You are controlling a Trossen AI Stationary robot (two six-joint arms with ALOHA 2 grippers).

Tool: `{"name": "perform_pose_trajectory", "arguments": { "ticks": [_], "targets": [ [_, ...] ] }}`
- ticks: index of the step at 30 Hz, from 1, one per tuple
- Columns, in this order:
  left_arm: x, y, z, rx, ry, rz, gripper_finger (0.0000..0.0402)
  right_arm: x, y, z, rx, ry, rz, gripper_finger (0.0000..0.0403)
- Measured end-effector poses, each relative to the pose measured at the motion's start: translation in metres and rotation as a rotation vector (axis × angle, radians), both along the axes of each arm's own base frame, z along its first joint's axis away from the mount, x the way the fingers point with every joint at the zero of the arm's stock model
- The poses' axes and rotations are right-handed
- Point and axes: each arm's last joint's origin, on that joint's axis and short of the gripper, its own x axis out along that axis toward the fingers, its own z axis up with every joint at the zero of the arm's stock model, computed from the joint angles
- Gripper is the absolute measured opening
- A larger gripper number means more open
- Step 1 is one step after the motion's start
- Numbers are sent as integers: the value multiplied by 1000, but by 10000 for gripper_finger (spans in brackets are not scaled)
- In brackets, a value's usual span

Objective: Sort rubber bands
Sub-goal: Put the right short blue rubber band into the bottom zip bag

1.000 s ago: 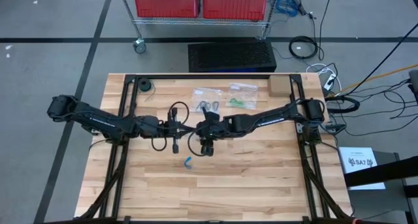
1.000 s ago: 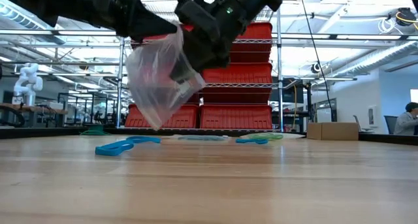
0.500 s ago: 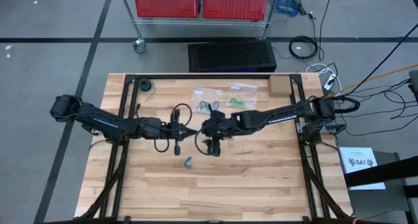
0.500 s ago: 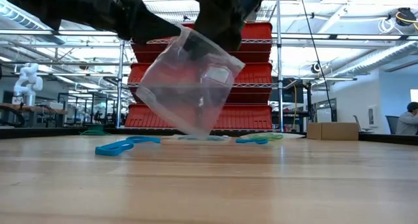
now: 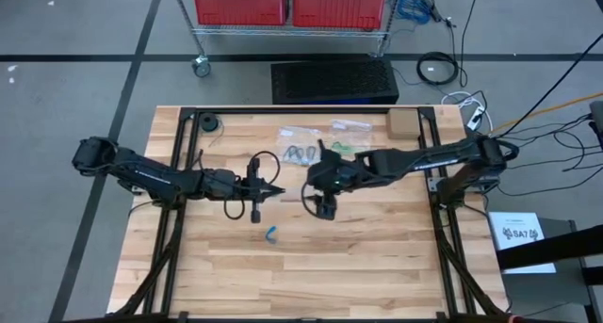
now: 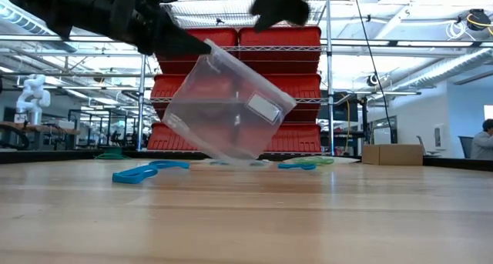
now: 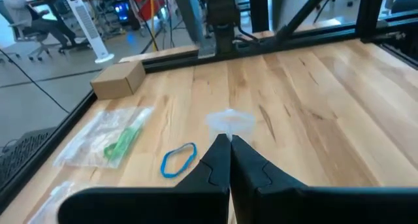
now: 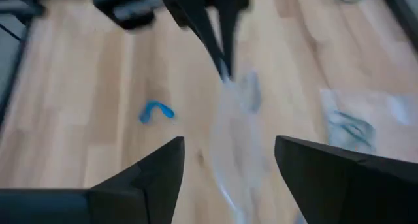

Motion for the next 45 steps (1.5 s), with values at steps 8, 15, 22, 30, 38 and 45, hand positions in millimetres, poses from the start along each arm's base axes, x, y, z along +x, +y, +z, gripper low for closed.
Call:
{"name": "perform_pose_trajectory", "arguments": {
  "ticks": [8,15,22,30,38,45],
  "targets": [
    [-8,1,7,9,9,6,0,-42,-17,-9,-70,324,-281,230],
    [-18,2,15,8,5,4,0,-51,-45,-88,25,413,-279,233],
    [-19,2,15,9,17,4,0,-63,-70,-150,61,256,-308,235],
    [-19,2,14,10,21,3,0,-58,-81,-178,11,218,-356,262],
    [-19,2,13,11,29,1,0,-48,-86,-202,24,227,-358,276],
    [-19,2,13,10,29,-5,0,-47,-84,-204,-2,223,-362,168]
  ]
}}
